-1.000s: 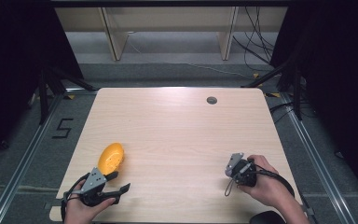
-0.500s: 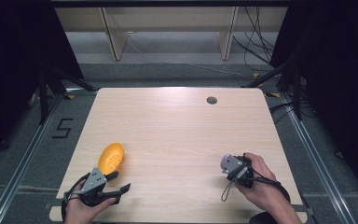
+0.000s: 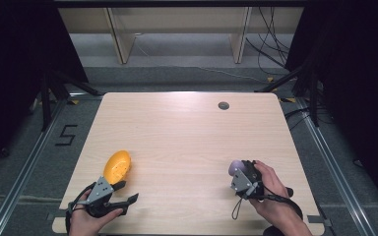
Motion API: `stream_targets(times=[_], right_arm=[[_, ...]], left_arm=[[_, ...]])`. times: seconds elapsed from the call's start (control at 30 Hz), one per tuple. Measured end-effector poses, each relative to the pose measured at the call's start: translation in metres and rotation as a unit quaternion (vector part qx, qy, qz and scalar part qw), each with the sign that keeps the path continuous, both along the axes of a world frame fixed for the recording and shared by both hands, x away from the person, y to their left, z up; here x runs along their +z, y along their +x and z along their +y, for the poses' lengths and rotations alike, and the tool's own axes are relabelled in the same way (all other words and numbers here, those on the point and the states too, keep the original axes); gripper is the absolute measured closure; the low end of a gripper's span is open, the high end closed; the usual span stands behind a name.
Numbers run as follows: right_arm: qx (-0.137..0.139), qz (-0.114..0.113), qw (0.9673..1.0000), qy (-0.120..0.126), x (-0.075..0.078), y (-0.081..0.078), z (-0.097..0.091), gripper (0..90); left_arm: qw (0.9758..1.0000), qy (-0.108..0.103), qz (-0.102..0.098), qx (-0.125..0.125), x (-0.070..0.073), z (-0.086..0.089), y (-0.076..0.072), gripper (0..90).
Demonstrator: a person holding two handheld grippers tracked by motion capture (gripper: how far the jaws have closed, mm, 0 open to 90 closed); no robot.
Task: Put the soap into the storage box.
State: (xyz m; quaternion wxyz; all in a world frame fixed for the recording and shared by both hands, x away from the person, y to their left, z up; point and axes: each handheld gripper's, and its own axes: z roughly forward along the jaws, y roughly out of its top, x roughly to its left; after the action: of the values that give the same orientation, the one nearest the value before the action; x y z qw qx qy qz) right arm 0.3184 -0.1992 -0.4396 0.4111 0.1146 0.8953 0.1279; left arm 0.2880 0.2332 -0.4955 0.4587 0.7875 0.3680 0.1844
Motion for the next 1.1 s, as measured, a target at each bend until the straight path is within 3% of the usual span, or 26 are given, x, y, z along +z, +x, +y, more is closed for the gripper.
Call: stream_targets(times=[0.1, 0.13, 0.17, 0.2, 0.27, 0.3, 0.33, 0.43, 0.47, 0.53, 0.57, 0.63, 0.67, 0.7, 0.73, 0.8, 0.83, 0.87, 0.9, 0.93, 1.1], right_arm=[[0.03, -0.026, 0.999, -0.019, 0.001, 0.001, 0.001, 50.4], [0.004, -0.018, 0.9998, -0.006, 0.0, -0.003, 0.003, 50.4], [0.027, -0.034, 0.9989, -0.018, 0.001, -0.001, 0.003, 50.4], [0.011, -0.032, 0.9994, -0.005, 0.001, -0.004, 0.005, 50.4], [0.036, -0.047, 0.998, -0.022, 0.002, -0.002, 0.005, 50.4], [0.014, -0.043, 0.999, -0.006, 0.001, -0.006, 0.007, 50.4], [0.026, -0.047, 0.9985, -0.012, 0.002, -0.006, 0.008, 50.4], [0.021, -0.058, 0.9981, -0.005, 0.003, -0.009, 0.011, 50.4], [0.039, -0.072, 0.9965, -0.014, 0.005, -0.009, 0.013, 50.4], [0.029, -0.07, 0.9971, -0.007, 0.005, -0.014, 0.018, 50.4], [0.058, -0.091, 0.9939, -0.023, 0.008, -0.012, 0.02, 50.4], [0.032, -0.082, 0.9962, 0.001, 0.007, -0.018, 0.026, 50.4], [0.067, -0.103, 0.9923, -0.02, 0.01, -0.015, 0.026, 50.4], [0.046, -0.091, 0.9948, -0.003, 0.009, -0.019, 0.029, 50.4], [0.055, -0.094, 0.994, -0.009, 0.01, -0.018, 0.03, 50.4], [0.043, -0.092, 0.9949, 0.004, 0.009, -0.021, 0.032, 50.4], [0.059, -0.099, 0.9933, -0.009, 0.011, -0.02, 0.034, 50.4], [0.053, -0.102, 0.9934, -0.003, 0.01, -0.022, 0.037, 50.4], [0.07, -0.105, 0.9919, -0.01, 0.011, -0.02, 0.038, 50.4], [0.048, -0.098, 0.994, 0.0, 0.01, -0.023, 0.04, 50.4], [0.068, -0.112, 0.9913, -0.01, 0.013, -0.022, 0.046, 50.4]], left_arm=[[1.0, -0.002, 0.001, 0.002, 0.0, 0.0, 0.0, 33.0], [1.0, -0.003, 0.0, 0.002, 0.0, 0.0, 0.0, 33.0], [1.0, -0.004, 0.0, 0.002, 0.0, 0.0, 0.0, 33.0], [1.0, -0.006, 0.001, 0.002, 0.001, -0.001, 0.0, 33.0], [0.9999, -0.01, -0.001, 0.003, 0.003, -0.001, 0.001, 33.0], [0.9998, -0.018, 0.0, 0.004, 0.004, -0.003, 0.001, 33.0], [0.9998, -0.018, 0.0, 0.004, 0.004, -0.003, 0.001, 33.0], [0.9997, -0.02, -0.011, -0.009, 0.012, -0.006, 0.005, 32.9], [0.9993, -0.033, -0.015, -0.011, 0.017, -0.011, 0.008, 32.9], [0.9991, -0.035, -0.021, -0.016, 0.024, -0.015, 0.01, 33.0], [0.9988, -0.036, -0.026, -0.021, 0.028, -0.017, 0.012, 33.0], [0.9983, -0.049, -0.025, -0.021, 0.034, -0.024, 0.013, 33.2], [0.998, -0.045, -0.033, -0.029, 0.037, -0.026, 0.015, 33.2], [0.9976, -0.051, -0.033, -0.032, 0.04, -0.029, 0.017, 33.3], [0.9976, -0.051, -0.033, -0.032, 0.04, -0.029, 0.017, 33.4], [0.9972, -0.052, -0.036, -0.038, 0.046, -0.034, 0.019, 33.6], [0.9968, -0.054, -0.04, -0.044, 0.049, -0.036, 0.021, 33.6], [0.9959, -0.063, -0.04, -0.051, 0.054, -0.042, 0.023, 34.0], [0.9955, -0.064, -0.042, -0.056, 0.057, -0.045, 0.025, 34.2], [0.9955, -0.061, -0.043, -0.058, 0.06, -0.048, 0.025, 34.4], [0.9924, -0.076, -0.044, -0.086, 0.073, -0.063, 0.031, 35.6]])
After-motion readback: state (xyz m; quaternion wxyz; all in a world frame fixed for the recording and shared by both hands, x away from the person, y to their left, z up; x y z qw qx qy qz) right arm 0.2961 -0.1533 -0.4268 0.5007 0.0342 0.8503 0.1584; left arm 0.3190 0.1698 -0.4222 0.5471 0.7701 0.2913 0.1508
